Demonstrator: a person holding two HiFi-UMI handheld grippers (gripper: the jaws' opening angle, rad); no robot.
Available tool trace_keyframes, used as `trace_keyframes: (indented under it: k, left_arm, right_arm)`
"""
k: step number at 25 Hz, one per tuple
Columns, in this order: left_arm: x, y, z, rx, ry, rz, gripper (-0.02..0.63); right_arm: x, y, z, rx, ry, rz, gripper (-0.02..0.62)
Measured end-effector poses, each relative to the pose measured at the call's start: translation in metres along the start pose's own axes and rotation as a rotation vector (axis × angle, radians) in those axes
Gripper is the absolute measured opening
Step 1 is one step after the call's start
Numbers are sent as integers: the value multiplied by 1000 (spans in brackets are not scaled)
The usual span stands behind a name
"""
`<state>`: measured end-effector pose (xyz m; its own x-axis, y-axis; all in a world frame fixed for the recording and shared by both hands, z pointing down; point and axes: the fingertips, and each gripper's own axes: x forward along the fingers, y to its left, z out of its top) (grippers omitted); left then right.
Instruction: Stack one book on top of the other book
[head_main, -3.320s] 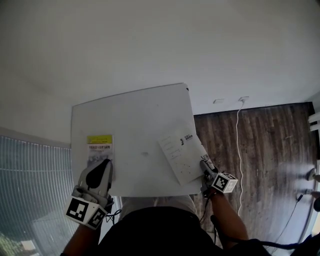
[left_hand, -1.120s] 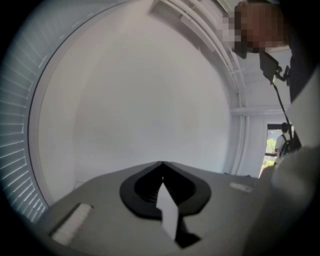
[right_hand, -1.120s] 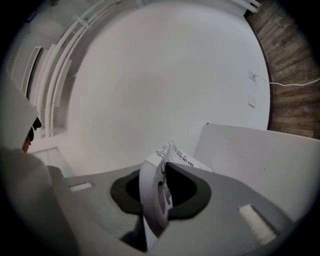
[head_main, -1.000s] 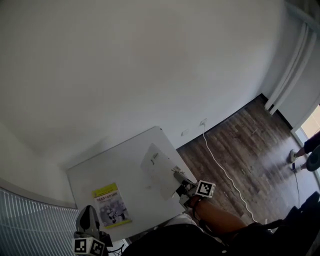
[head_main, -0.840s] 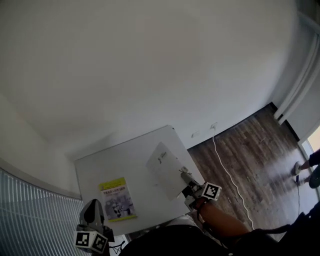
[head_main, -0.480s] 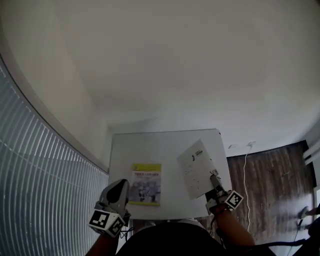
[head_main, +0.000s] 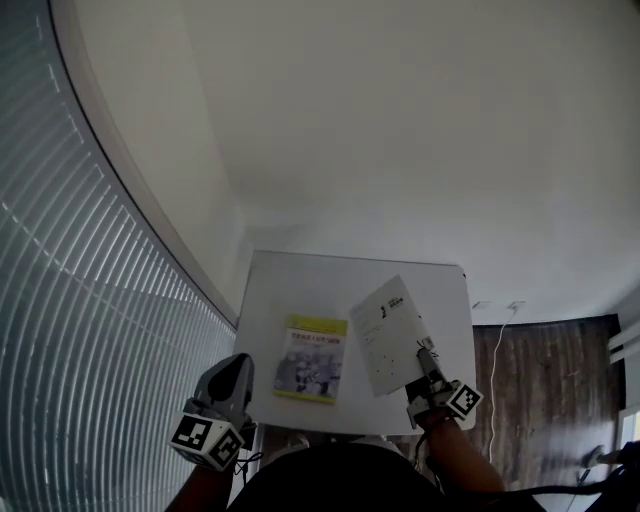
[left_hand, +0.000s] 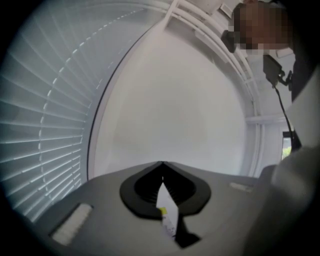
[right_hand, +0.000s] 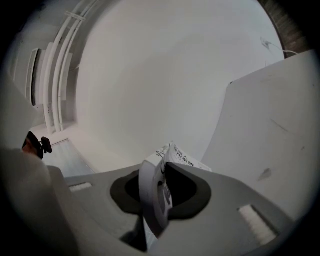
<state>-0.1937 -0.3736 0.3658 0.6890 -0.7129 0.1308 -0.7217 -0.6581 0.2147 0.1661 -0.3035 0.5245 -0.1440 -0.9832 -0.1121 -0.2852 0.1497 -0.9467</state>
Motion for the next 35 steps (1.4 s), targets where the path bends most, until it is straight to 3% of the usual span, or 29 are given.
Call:
trace_keyframes:
  k: [11,21,35]
  left_arm:
    - [-34,32,-14,66,26,77,6]
    - [-57,53,0,75,11,140,6]
    - [-103,77,-10,77,9,241,6]
  right_arm:
    - [40,11,-44,7,99,32,63]
    - [74,24,-88,40,191,79,63]
    - [108,43,-144,84,303,152,64]
